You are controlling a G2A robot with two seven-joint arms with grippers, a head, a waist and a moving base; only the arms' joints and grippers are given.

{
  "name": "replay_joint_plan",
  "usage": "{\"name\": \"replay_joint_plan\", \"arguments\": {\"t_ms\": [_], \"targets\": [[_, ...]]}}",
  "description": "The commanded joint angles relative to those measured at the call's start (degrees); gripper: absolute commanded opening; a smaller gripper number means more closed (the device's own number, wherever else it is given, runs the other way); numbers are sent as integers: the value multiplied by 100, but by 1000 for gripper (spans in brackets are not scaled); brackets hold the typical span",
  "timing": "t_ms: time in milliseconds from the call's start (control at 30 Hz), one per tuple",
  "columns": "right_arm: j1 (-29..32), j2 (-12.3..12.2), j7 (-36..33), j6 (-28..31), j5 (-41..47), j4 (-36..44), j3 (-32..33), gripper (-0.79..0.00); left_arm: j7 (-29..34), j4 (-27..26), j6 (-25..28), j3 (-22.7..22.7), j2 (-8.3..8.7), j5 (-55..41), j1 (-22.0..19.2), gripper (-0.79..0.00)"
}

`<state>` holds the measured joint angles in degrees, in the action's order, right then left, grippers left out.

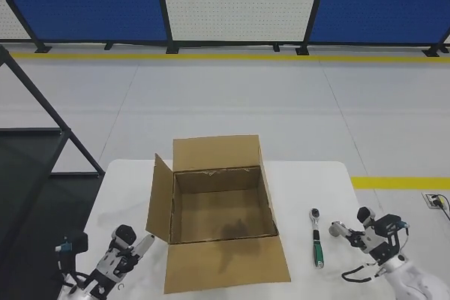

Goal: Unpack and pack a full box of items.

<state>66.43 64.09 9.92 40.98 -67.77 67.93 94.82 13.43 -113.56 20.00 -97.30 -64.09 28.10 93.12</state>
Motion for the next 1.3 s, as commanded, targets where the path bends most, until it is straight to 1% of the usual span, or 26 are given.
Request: {"name": "replay_joint_plan", "arguments": {"t_ms": [0, 67, 233, 367, 467, 667, 867, 900, 933, 967, 1033, 1067, 1267], "targets": [[-92, -19, -248, 117, -95, -102, -53, 0, 47, 85, -82, 35, 1, 95, -94, 0], [-166, -24, -310, 151, -82, -226, -101, 0, 112, 186, -149, 64, 8, 316, -236, 0], [-269, -35, -280, 172, -103, -441, -192, 0, 256, 428, -175, 120, 21, 506, -551, 0], [-322, -51, -344, 196, -220, -574, -281, 0, 296, 509, -137, 86, 32, 557, -686, 0], [-390, -59, -375, 110, -305, -682, -335, 0, 305, 520, -146, 48, 39, 602, -751, 0], [-538, -50, -376, -347, -463, -900, -465, 0, 213, 424, -162, 42, 36, 620, -713, 0], [-688, -42, -338, -480, -572, -1164, -629, 0, 0, 305, -163, 38, 17, 487, -497, 0], [-715, -41, -332, -532, -602, -1207, -650, -145, -21, 289, -161, 35, 15, 485, -470, 0], [-736, -39, -311, -560, -626, -1241, -677, -376, -44, 274, -161, 33, 13, 479, -444, 0], [-752, -39, -281, -569, -639, -1276, -697, -456, -57, 255, -161, 33, 12, 485, -418, 0], [-768, -44, -211, -568, -649, -1337, -710, -708, -74, 215, -171, 31, 9, 495, -377, 0], [-769, -48, -176, -560, -659, -1357, -714, -785, -80, 201, -171, 32, 8, 490, -364, 0], [-717, -74, -6, -542, -690, -1355, -723, -785, -74, 190, -162, 49, 5, 493, -379, 0]]}}
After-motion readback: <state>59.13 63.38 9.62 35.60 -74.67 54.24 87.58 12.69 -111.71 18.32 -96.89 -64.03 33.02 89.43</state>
